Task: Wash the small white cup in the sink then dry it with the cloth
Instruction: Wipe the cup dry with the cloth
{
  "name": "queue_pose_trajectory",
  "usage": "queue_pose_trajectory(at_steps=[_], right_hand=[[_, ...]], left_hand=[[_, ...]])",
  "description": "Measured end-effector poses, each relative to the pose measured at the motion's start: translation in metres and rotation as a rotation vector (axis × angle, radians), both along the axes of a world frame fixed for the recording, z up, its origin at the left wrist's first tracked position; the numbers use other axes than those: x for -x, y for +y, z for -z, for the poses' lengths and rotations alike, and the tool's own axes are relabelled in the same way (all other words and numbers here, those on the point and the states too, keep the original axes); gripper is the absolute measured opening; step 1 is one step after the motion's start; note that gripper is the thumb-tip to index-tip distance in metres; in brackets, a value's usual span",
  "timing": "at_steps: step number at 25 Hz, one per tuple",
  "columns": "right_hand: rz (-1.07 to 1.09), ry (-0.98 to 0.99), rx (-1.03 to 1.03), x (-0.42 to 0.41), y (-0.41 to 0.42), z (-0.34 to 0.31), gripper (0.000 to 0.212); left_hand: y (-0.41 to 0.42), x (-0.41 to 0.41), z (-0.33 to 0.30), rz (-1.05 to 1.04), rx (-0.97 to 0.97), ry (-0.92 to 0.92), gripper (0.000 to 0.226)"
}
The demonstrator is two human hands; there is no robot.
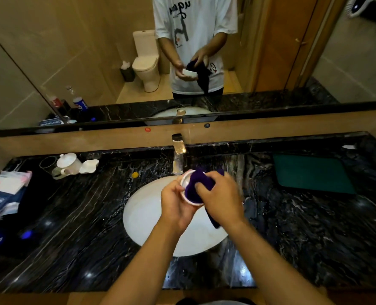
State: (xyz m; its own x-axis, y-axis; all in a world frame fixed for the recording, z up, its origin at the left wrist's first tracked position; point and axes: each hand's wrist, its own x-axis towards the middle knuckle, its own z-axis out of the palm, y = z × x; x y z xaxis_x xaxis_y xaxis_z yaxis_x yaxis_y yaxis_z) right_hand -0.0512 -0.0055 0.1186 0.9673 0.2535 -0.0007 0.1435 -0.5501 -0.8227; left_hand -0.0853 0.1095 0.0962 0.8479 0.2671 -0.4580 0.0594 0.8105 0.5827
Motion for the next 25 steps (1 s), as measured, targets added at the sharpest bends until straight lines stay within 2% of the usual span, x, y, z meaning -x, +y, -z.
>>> queue_pose_trajectory(at_steps=[2, 4, 8, 10, 14, 16, 19, 21, 25], right_hand=[[0.1, -0.1, 0.159, 0.008, 0.008, 0.005, 0.022], [0.09, -0.119, 0.183, 0.005, 0.011, 0.005, 0.022], [-0.31, -0.003, 0.171, -0.009, 0.001, -0.004, 0.021], [-0.506, 0.048, 0.265, -0.013, -0.003, -0.014, 0.015], [-0.64, 0.021, 0.586, -0.009, 0.002, -0.025, 0.007], [-0.614, -0.042, 0.78, -0.002, 0.008, -0.019, 0.021], [-0.505, -0.185, 0.905, 0.009, 0.013, -0.005, 0.037], [-0.421, -0.255, 0.833, 0.012, 0.009, 0.005, 0.036], [-0.261, -0.233, 0.653, 0.023, -0.009, 0.03, 0.033]], left_hand=[[-0.016, 0.0, 0.004, 0.015, -0.074, 0.026, 0.041], [-0.029, 0.0, 0.008, 0.004, -0.229, 0.075, 0.033], [-0.015, 0.003, 0.013, 0.037, -0.334, 0.119, 0.032], [-0.007, 0.004, 0.015, 0.059, -0.398, 0.169, 0.031], [-0.01, 0.005, 0.019, 0.107, -0.545, 0.221, 0.028], [-0.014, 0.006, 0.022, 0.172, -0.59, 0.239, 0.028], [-0.014, 0.006, 0.028, 0.243, -0.537, 0.258, 0.028], [-0.005, 0.005, 0.029, 0.261, -0.436, 0.29, 0.029], [0.003, 0.001, 0.036, 0.416, -0.171, 0.315, 0.035]])
